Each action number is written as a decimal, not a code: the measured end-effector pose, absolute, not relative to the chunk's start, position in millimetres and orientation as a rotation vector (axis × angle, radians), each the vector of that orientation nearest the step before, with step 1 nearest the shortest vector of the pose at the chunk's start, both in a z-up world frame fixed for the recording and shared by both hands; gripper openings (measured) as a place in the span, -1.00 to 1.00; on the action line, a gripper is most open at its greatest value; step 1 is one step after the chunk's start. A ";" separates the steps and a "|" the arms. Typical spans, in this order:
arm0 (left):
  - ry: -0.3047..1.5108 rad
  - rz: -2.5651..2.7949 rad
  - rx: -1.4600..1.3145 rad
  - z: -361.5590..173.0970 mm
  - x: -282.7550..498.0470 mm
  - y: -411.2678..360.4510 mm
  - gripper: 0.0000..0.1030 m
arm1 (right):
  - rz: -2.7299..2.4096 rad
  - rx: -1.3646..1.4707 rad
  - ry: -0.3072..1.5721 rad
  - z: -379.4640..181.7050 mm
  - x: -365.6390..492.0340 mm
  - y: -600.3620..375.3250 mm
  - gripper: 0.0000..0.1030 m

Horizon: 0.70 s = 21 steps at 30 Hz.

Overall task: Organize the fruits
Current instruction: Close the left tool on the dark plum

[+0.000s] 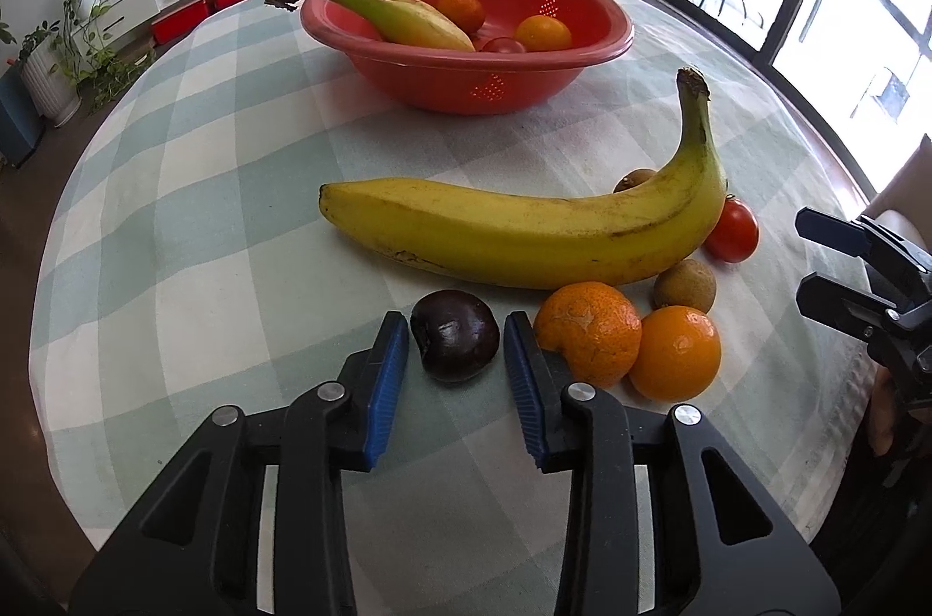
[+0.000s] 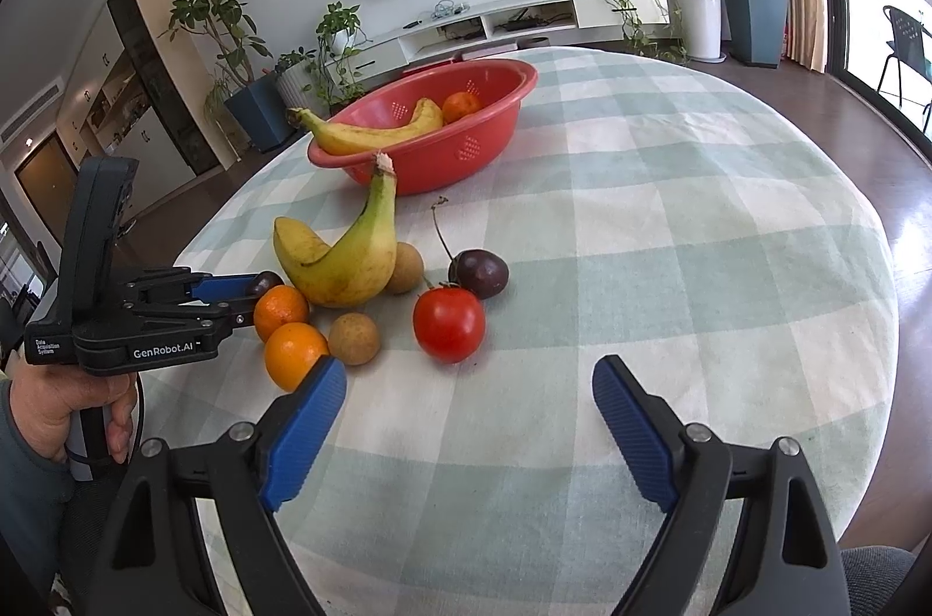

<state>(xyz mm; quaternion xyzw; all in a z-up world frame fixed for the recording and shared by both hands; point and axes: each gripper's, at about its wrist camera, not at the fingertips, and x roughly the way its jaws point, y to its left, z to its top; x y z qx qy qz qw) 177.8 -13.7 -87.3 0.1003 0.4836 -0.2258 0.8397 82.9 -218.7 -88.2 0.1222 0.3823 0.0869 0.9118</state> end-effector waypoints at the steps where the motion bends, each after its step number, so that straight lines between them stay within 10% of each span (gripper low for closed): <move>1: 1.022 -0.479 0.208 -87.3 177.9 -13.4 -0.41 | 0.179 0.253 0.788 -88.3 83.1 -218.2 0.72; 21: 1.005 -0.495 0.150 -88.7 177.3 -8.1 -0.49 | 0.179 0.246 0.792 -89.4 84.6 -216.6 0.68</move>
